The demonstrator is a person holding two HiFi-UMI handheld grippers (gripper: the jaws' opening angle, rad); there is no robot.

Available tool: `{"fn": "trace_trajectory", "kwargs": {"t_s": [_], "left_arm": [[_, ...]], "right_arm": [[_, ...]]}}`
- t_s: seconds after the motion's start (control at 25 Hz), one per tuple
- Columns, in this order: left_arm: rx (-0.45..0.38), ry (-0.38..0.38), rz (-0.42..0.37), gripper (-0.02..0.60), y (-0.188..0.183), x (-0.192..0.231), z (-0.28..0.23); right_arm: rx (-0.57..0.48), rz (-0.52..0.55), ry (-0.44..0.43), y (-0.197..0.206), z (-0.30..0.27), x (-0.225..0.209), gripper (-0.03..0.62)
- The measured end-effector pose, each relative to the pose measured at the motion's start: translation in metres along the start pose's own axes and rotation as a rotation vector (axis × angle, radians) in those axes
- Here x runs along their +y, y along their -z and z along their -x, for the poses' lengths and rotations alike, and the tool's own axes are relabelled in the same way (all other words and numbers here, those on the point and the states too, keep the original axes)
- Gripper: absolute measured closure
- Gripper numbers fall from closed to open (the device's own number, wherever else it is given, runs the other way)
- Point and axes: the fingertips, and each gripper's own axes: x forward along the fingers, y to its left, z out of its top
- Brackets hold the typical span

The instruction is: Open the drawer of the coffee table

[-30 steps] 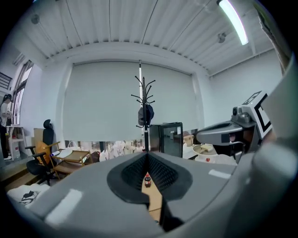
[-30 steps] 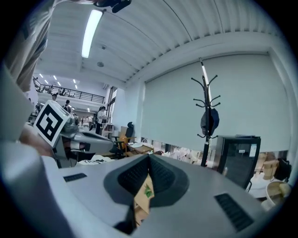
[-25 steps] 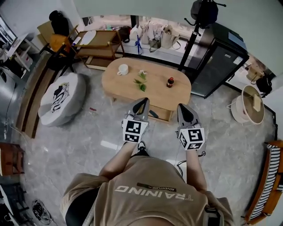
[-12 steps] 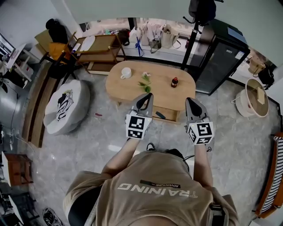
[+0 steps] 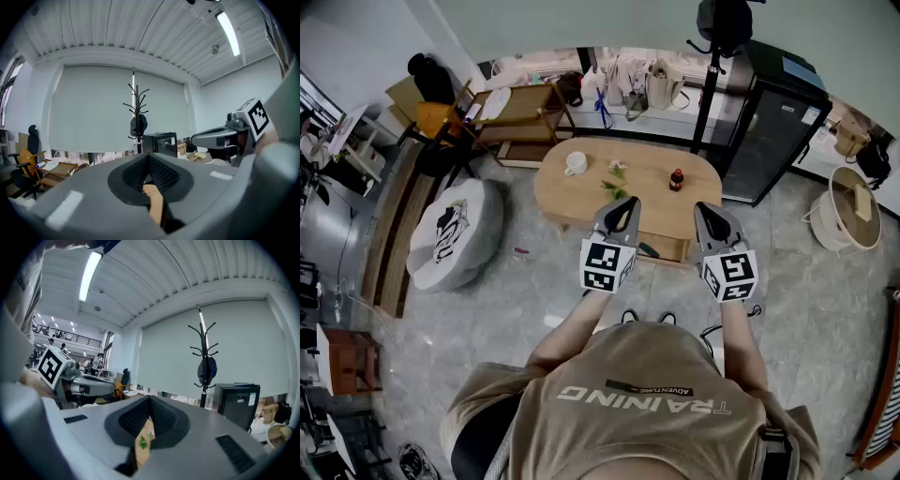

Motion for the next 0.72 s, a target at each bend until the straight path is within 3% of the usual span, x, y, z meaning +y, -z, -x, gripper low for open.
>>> {"fn": "trace_trajectory", "kwargs": {"t_s": [0.12, 0.4, 0.72], "left_arm": [[-0.01, 0.001, 0.004, 0.575, -0.004, -0.005, -0.003], [0.007, 0.007, 0.008, 0.575, -0.002, -0.007, -0.001], [-0.034, -0.002, -0.012, 0.575, -0.03, -0.009, -0.005]], "right_arm": [[-0.012, -0.024, 0.033, 0.005, 0.005, -0.001, 0.589], [-0.034, -0.021, 0.003, -0.005, 0.007, -0.002, 0.589], [-0.064, -0.002, 0.002, -0.031, 0.003, -0.011, 0.589]]}}
